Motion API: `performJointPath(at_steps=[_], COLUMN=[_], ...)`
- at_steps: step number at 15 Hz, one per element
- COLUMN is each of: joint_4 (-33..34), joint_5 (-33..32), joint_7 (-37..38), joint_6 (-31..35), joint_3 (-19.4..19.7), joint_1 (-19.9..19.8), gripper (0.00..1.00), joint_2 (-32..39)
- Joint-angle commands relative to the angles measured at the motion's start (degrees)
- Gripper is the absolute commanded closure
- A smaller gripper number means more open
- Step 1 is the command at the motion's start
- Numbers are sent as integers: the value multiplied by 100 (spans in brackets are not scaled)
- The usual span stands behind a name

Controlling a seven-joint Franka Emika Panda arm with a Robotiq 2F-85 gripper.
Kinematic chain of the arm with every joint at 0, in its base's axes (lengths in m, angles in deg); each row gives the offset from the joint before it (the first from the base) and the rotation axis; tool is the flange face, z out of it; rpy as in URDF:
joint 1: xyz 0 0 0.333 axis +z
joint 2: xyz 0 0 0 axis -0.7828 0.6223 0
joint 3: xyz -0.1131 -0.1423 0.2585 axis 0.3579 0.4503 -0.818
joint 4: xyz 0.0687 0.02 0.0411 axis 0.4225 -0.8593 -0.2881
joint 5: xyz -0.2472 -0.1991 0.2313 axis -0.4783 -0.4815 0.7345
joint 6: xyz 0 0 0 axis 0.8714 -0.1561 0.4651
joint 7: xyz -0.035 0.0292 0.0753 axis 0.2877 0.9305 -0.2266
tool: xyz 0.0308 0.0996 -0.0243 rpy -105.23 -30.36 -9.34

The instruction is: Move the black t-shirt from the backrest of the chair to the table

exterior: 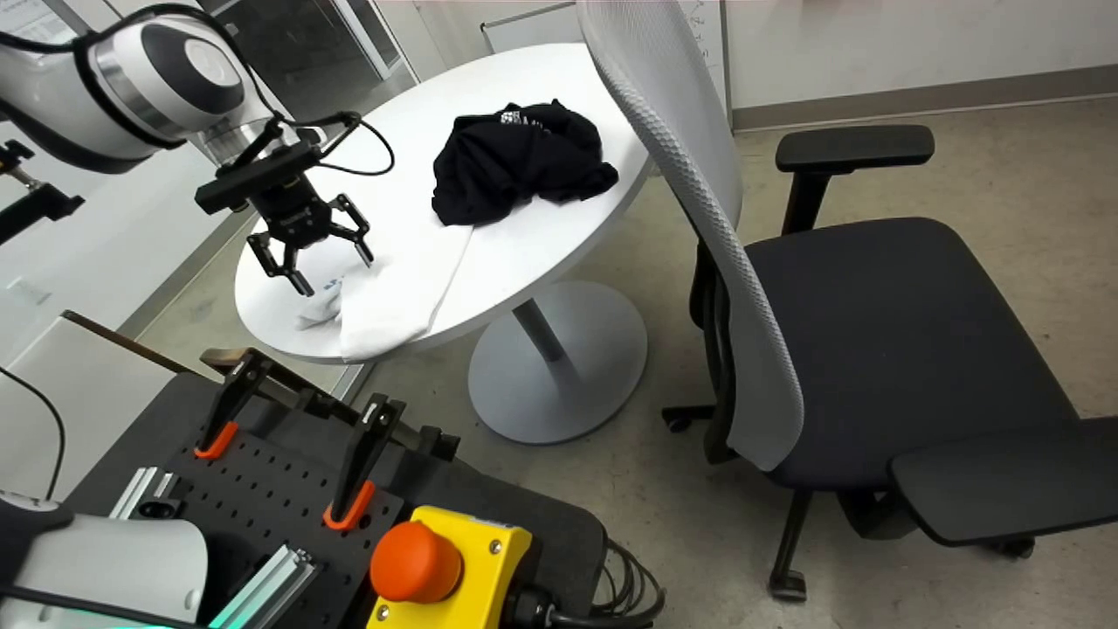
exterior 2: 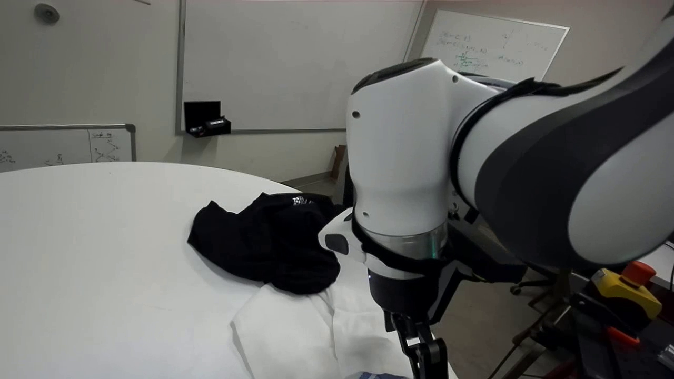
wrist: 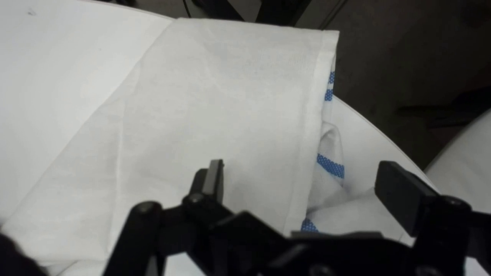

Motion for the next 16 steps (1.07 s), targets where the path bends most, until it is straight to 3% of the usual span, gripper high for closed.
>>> performJointPath(at_steps=[1,2,5,12,13,16], joint_4=[63,81,131,224,231,256], joint_5=[-209,-213,-187,-134,-131,-114], joint_7=[284,326,433,590,608,657], joint_6=[211,222,234,188,185,171], joint_3=[136,149,173,170,172,175], joint_1=[199,222,270,289,290,286], gripper=[5,28,40,93,99,100], joint_2=[163,189,246,274,276,289])
